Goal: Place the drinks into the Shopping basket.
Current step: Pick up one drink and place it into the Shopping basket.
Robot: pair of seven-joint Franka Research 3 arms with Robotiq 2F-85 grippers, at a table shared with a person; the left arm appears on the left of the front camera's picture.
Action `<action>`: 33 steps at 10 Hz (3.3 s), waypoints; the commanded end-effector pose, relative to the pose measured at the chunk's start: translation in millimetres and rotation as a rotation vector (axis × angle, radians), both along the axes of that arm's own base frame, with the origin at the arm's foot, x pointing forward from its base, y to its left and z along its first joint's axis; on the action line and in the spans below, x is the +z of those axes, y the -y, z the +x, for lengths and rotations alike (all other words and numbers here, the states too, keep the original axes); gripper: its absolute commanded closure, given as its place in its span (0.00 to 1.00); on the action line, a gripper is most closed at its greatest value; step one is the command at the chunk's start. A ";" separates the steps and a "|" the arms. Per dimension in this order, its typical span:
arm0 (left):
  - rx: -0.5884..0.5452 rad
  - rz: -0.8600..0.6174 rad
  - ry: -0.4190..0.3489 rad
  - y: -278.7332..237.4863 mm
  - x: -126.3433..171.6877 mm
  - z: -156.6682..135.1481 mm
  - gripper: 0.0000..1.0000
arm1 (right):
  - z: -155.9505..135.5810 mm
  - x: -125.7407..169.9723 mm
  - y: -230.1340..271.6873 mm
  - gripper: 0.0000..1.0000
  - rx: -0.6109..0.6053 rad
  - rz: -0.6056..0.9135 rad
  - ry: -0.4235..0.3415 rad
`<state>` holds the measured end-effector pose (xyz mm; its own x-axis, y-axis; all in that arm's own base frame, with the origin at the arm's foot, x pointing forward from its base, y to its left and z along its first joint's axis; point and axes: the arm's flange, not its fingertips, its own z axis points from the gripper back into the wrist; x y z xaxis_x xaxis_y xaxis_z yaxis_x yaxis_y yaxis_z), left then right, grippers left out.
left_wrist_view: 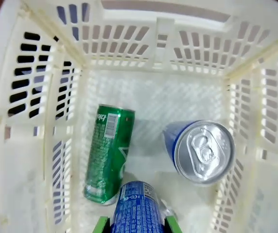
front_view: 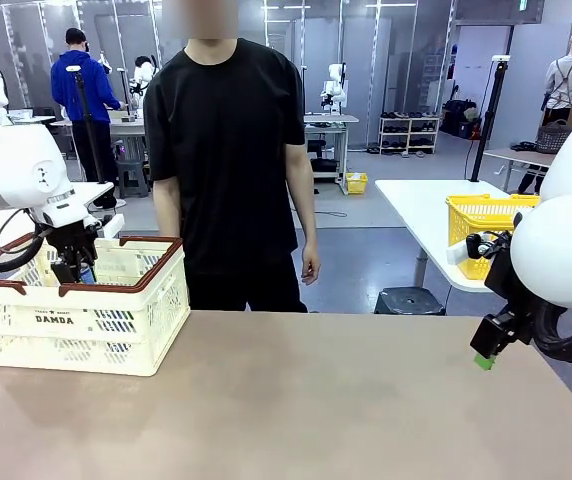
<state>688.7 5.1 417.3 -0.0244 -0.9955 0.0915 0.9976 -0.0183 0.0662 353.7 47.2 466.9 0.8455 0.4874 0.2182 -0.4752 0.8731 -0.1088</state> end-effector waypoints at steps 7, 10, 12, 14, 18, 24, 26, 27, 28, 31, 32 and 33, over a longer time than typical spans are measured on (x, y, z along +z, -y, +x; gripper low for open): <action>-0.029 -0.020 -0.038 9.7 -46.6 4.2 0.42 | -0.5 -0.1 -0.2 0.06 0.001 0.000 -0.003; -0.035 -0.007 -0.062 12.2 -55.5 2.2 0.42 | -0.5 -0.1 -0.2 0.06 0.001 0.000 -0.003; -0.051 0.007 -0.055 10.7 -58.0 2.3 0.42 | -0.5 -0.1 -0.2 0.06 0.001 0.000 -0.003; -0.089 0.058 -0.065 14.2 -55.5 5.2 0.42 | -0.5 -0.1 -0.2 0.06 0.001 0.000 -0.003; -0.087 0.015 -0.056 13.9 -44.6 1.4 0.22 | -0.5 -0.1 -0.2 0.06 0.001 0.000 -0.003; -0.041 -0.052 0.043 5.5 -8.8 -8.6 0.00 | -0.5 -0.1 -0.2 0.06 0.001 0.000 -0.003; -0.025 -0.042 0.059 1.9 7.6 -12.8 0.00 | -0.5 -0.1 -0.2 0.06 0.001 0.000 -0.003; -0.011 -0.041 0.066 -2.1 17.7 -15.0 0.00 | -0.5 -0.1 -0.2 0.06 0.001 0.000 -0.003; -0.005 -0.042 0.079 -4.7 27.2 -17.7 0.00 | -0.5 -0.1 -0.2 0.06 0.001 0.000 -0.003; 0.001 -0.043 0.107 -7.2 52.5 -26.9 0.00 | -0.5 -0.1 -0.2 0.06 0.001 0.000 -0.003; 0.015 -0.043 0.106 -8.4 58.6 -29.6 0.00 | -0.5 -0.1 -0.2 0.06 0.001 0.000 -0.003; 0.053 -0.044 0.115 -10.0 63.4 -32.8 0.00 | -0.5 -0.1 -0.2 0.06 0.001 0.000 -0.003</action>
<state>668.2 12.9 483.3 -0.0171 -0.9946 0.1021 0.9857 0.0003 0.1682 353.7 47.2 466.9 0.8455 0.4874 0.2180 -0.4752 0.8731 -0.1088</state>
